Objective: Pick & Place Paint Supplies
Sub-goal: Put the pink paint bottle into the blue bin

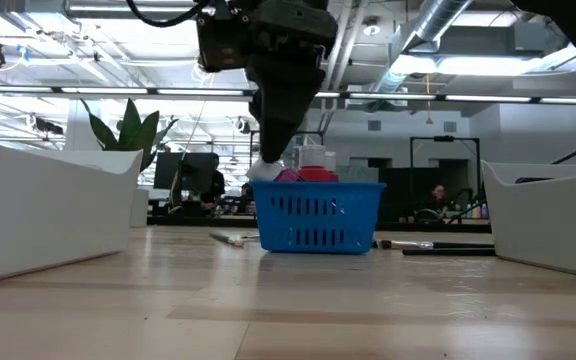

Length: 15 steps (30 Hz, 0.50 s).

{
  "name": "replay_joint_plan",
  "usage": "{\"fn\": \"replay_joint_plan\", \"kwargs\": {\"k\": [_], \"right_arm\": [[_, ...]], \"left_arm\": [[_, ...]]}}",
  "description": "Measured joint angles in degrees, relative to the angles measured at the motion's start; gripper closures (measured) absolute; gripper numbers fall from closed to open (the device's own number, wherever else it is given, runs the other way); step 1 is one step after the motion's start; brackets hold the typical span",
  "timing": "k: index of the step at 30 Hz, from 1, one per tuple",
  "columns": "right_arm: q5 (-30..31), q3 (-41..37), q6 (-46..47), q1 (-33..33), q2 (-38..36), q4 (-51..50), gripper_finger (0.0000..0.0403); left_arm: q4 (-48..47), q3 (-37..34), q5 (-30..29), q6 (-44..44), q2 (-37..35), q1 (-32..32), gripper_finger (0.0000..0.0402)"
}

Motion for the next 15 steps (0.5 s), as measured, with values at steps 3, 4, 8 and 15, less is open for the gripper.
{"fn": "replay_joint_plan", "kwargs": {"k": [3,4,8,15], "right_arm": [[0.11,0.07,0.39,0.00,-0.48,-2.07,0.0137],[0.11,0.19,0.91,0.00,-1.25,-3.02,0.0137],[0.43,0.90,4.62,0.68,-7.85,-5.75,0.0137],[13.31,0.90,13.00,9.26,-21.93,-4.08,0.0137]], "left_arm": [[0.00,0.00,0.01,0.00,0.00,0.00,0.0192],[0.00,0.00,0.01,0.00,0.00,0.00,0.0192],[0.00,0.00,0.00,0.00,0.02,0.00,0.0192],[-2.32,-0.02,3.31,-4.20,0.00,0.02,0.0192]]}}
